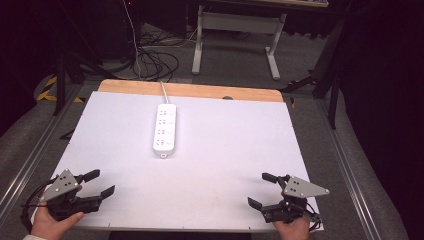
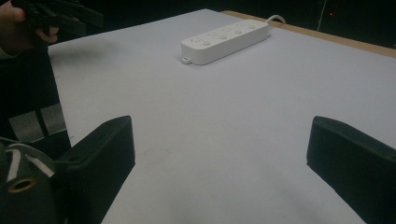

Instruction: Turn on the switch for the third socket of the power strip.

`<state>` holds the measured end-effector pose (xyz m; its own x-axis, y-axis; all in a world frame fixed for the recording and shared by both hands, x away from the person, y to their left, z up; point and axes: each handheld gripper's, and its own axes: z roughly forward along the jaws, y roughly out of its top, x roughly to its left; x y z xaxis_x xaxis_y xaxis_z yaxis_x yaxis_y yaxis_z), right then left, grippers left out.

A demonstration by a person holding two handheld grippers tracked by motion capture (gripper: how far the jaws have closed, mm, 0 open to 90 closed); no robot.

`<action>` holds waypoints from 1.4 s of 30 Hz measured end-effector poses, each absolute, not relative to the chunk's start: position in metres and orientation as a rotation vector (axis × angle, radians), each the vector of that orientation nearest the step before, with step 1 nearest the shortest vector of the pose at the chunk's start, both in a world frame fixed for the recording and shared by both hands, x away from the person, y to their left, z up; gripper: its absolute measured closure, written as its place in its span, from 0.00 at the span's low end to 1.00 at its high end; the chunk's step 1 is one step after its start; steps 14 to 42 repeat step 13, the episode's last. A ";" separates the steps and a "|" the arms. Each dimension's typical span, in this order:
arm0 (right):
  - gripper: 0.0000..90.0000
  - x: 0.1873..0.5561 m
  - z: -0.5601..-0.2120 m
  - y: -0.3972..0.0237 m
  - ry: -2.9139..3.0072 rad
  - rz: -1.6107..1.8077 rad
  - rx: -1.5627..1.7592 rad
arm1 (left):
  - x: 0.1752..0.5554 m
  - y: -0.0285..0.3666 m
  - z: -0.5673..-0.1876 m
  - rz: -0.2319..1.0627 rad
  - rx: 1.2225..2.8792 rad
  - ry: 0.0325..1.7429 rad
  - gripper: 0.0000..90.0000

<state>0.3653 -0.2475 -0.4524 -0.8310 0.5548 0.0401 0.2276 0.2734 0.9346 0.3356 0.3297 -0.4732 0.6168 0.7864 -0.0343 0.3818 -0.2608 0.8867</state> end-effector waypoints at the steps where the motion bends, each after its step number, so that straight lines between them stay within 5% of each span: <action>1: 0.09 0.365 -0.452 -0.248 2.254 1.576 0.720 | 0.336 0.330 -0.473 0.521 1.868 0.936 0.27; 42: 0.09 0.365 -0.452 -0.248 2.250 1.576 0.715 | 0.335 0.333 -0.471 0.499 1.830 0.979 0.24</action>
